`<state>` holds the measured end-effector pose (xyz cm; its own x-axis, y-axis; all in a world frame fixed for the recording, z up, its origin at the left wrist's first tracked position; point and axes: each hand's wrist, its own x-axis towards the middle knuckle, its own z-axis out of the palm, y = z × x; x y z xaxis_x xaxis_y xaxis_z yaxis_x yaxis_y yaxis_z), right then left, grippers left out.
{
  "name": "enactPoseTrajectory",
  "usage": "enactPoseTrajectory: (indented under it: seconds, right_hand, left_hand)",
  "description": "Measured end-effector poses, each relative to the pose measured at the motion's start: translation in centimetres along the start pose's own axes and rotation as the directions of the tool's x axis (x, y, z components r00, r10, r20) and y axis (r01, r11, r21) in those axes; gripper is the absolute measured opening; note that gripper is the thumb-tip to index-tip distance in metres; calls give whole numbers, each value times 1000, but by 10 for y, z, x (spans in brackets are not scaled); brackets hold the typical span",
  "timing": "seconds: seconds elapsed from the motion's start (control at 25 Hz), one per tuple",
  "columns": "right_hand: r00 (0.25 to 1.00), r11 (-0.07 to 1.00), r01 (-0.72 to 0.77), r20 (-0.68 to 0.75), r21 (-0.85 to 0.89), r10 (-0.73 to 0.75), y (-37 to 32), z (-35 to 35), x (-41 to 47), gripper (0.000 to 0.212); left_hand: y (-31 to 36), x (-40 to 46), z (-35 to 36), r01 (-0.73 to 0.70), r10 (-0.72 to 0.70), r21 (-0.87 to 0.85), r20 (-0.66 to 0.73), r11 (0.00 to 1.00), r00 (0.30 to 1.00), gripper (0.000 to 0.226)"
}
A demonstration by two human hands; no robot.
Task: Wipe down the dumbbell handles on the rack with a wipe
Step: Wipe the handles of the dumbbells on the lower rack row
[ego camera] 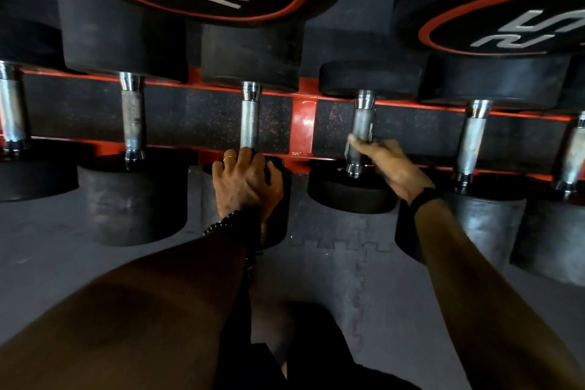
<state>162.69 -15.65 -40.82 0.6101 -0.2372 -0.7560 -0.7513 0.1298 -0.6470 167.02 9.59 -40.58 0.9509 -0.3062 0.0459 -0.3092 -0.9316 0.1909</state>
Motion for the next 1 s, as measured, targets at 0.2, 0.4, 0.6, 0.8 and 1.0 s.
enactPoseTrajectory:
  seconds: [0.2,0.4,0.6,0.8,1.0]
  right_hand:
    - [997,958,31,55,285,-48,-33,2,34,27]
    - [966,991,-80,254,110,50,-11,-1,17,31]
    - [998,969,-39,56,243,26,-34,9,42,21]
    - [988,975,-117,125,186,94,-17,15,24,26]
    - [986,1000,13,-164,-11,-14,-32,26,39,26]
  left_hand:
    - [1,0,2,-5,6,9,-13,1000,1000,24]
    - [-1,0,1,-9,9,6,-24,1000,1000,24]
    - [0,0,1,-11,11,6,-26,1000,1000,23]
    - [-1,0,1,-7,8,15,-24,1000,1000,22]
    - [-1,0,1,-20,20,14,-30,1000,999,22]
